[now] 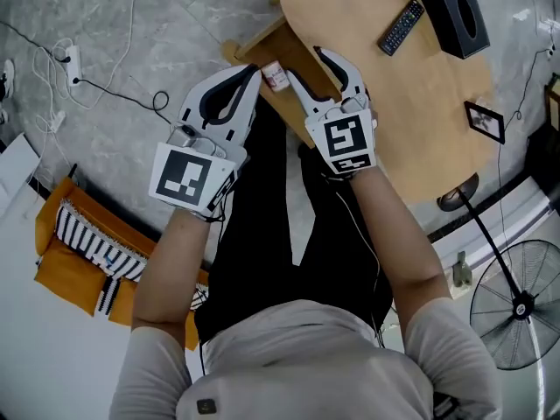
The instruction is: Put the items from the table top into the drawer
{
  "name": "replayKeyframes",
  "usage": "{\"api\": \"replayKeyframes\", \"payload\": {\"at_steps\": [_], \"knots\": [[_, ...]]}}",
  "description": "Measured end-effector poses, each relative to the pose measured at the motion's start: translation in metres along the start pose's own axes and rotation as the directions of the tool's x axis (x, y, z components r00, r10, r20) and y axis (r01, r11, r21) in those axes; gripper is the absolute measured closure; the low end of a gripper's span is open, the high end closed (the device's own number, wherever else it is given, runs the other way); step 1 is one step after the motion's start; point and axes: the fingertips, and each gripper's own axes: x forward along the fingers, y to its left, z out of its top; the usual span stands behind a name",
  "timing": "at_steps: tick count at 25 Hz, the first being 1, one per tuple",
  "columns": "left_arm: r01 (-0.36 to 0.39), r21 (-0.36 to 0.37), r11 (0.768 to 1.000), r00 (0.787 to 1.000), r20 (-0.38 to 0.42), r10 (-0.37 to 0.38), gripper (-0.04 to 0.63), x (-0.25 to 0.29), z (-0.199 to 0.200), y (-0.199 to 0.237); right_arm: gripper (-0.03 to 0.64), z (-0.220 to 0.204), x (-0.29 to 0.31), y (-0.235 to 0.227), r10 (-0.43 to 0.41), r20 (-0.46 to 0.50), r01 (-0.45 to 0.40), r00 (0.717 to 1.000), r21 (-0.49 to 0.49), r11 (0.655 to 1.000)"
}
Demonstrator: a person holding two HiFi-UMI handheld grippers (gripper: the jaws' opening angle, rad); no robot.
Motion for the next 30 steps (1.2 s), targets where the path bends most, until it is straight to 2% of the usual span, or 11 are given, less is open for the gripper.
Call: {"api": "replayKeyframes", "payload": {"at_steps": [8, 11, 16, 20, 25, 30], "knots": [[0.082, 0.089, 0.993, 0.994, 0.064, -0.087, 0.586, -0.022, 0.114, -0.089, 0.493, 0.113, -0.147, -0.025, -0.097, 0.125, 0.097, 0.987, 0.007, 0.995], [0.129, 0.157, 0.979, 0.986, 0.085, -0.144, 0.586, -0.03, 0.166, -0.124, 0.522, 0.155, -0.202, -0.038, -0.16, 0.162, 0.159, 0.974, 0.021, 0.987], [0.217, 0.291, 0.932, 0.961, 0.103, -0.256, 0.586, -0.057, 0.25, -0.188, 0.565, 0.227, -0.287, -0.047, -0.233, 0.241, 0.241, 0.942, 0.0, 0.971], [0.267, 0.358, 0.895, 0.937, 0.122, -0.328, 0.586, -0.082, 0.301, -0.233, 0.581, 0.27, -0.35, -0.044, -0.281, 0.292, 0.29, 0.914, 0.013, 0.957], [0.347, 0.386, 0.854, 0.896, 0.133, -0.424, 0.586, -0.103, 0.337, -0.277, 0.588, 0.302, -0.409, -0.039, -0.359, 0.344, 0.37, 0.868, 0.035, 0.928], [0.405, 0.433, 0.805, 0.857, 0.128, -0.5, 0.586, -0.121, 0.36, -0.31, 0.588, 0.313, -0.452, -0.034, -0.445, 0.363, 0.441, 0.819, 0.097, 0.892]]}}
